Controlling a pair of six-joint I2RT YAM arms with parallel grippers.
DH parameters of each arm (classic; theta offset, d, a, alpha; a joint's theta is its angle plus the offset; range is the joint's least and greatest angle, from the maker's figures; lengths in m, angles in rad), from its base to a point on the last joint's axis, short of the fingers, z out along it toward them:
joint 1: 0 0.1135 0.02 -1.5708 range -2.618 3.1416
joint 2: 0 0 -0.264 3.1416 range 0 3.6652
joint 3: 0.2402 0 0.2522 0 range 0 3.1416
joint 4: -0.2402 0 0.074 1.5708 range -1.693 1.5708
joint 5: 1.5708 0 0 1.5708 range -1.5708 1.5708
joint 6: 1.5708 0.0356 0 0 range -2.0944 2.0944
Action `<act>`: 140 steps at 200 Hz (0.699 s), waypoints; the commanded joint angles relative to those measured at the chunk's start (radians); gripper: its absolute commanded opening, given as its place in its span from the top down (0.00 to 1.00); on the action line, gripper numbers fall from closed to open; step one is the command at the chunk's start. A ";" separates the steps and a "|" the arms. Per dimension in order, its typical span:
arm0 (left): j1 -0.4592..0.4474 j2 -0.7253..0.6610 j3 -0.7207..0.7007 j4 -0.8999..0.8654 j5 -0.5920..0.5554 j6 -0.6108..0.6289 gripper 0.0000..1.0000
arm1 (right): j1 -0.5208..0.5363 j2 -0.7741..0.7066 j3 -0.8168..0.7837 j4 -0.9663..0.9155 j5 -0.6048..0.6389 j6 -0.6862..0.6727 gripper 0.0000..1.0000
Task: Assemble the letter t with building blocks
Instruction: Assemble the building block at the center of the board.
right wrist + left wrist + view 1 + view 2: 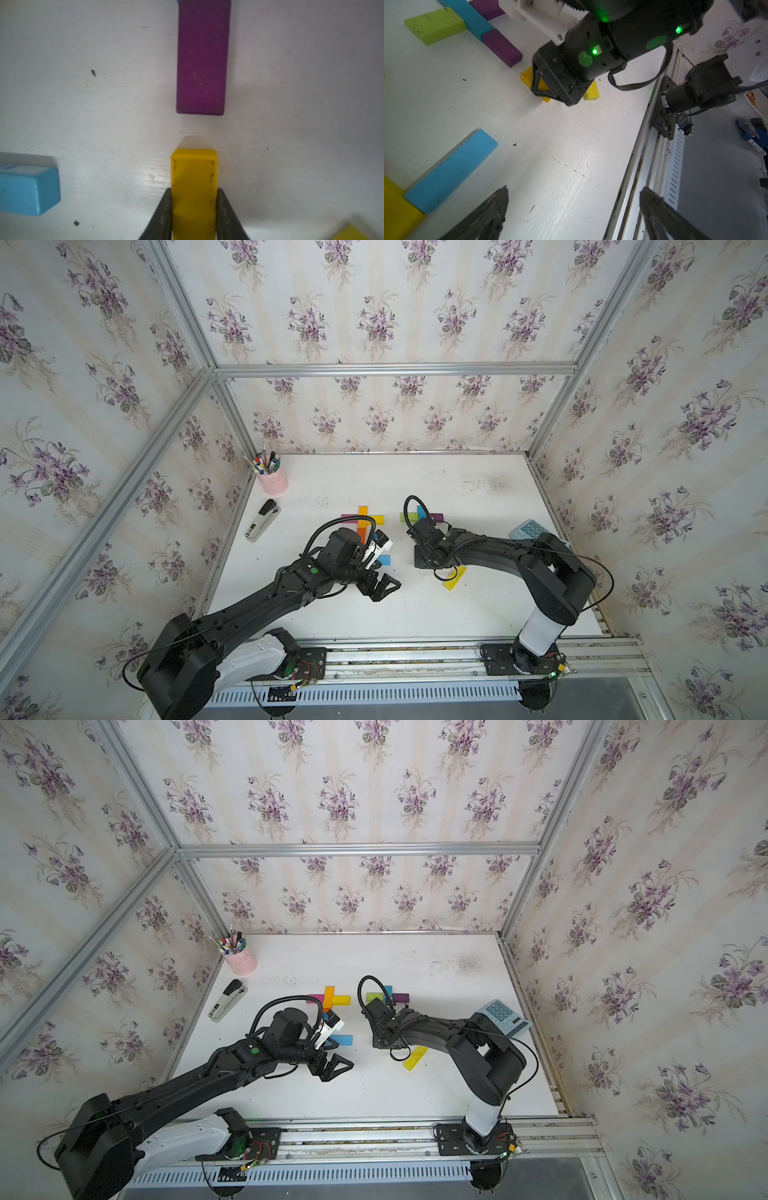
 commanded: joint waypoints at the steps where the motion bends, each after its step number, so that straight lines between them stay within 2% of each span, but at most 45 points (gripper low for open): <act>1: 0.007 -0.003 0.013 0.018 0.019 0.000 0.00 | -0.007 0.020 0.017 -0.042 -0.020 0.001 0.76; 140: 0.057 0.044 0.027 0.007 0.027 -0.016 0.00 | -0.040 0.013 0.023 -0.038 -0.002 -0.014 0.76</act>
